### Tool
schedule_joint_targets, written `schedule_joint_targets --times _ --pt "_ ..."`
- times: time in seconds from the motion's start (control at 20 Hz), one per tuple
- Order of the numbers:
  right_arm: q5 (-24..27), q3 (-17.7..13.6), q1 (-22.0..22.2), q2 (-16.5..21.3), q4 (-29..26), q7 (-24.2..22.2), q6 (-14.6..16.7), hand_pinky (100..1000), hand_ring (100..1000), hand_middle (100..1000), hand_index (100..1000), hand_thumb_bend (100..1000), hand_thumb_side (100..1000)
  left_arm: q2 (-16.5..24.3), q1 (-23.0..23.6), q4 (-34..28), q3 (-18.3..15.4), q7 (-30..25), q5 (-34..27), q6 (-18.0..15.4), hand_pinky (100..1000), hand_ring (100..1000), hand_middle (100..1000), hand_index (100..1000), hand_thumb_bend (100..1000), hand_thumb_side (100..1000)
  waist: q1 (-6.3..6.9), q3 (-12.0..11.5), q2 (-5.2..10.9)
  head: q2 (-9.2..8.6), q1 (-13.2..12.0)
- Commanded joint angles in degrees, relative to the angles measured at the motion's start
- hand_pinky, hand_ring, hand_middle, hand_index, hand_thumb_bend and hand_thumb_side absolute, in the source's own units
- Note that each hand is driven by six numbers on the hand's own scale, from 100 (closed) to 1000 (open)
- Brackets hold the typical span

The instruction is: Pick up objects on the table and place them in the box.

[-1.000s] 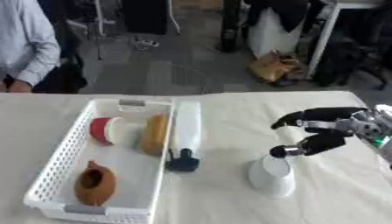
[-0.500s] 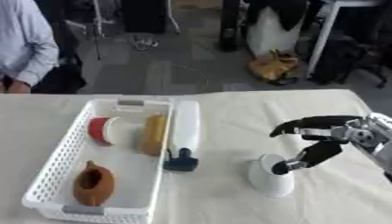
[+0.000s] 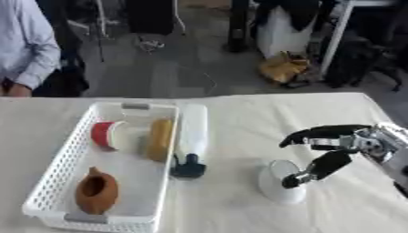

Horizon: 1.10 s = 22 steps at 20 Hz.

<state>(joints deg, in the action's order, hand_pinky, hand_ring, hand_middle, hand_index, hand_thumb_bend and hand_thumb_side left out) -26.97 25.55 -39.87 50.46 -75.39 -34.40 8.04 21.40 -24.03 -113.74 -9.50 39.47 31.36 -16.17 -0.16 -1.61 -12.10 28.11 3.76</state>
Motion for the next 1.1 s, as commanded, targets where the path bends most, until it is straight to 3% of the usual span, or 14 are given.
schedule_joint_targets --times 0.05,0.6,0.8,1.1 --pt "-1.03 -0.34 -1.31 0.5 1.14 2.01 0.32 1000 1000 1000 1000 802 868 0.97 -0.33 -0.85 -0.31 -0.04 -0.17 0.1 984 972 903 936 100 1000 -0.01 -0.1 0.72 0.3 0.14" --pt "-3.01 0.6 -2.12 -2.52 6.83 7.59 1.11 1000 1000 1000 1000 802 866 0.76 -0.11 -0.85 -0.36 -0.02 -0.23 0.22 983 971 900 931 100 1000 0.11 -0.28 0.65 0.06 0.39" --pt "-2.01 0.48 -1.86 -3.27 8.41 8.18 0.55 897 1000 1000 1000 812 761 0.74 -0.03 -0.85 -0.42 -0.06 -0.24 0.34 987 971 895 924 100 1000 0.24 -0.29 0.61 0.14 0.47" --pt "-0.24 0.75 -1.58 -3.02 7.95 7.04 -0.66 863 1000 1000 1000 812 682 0.75 -0.02 -0.85 -0.49 -0.06 -0.19 0.46 995 973 892 920 100 1000 0.22 -0.26 0.69 0.18 0.47"
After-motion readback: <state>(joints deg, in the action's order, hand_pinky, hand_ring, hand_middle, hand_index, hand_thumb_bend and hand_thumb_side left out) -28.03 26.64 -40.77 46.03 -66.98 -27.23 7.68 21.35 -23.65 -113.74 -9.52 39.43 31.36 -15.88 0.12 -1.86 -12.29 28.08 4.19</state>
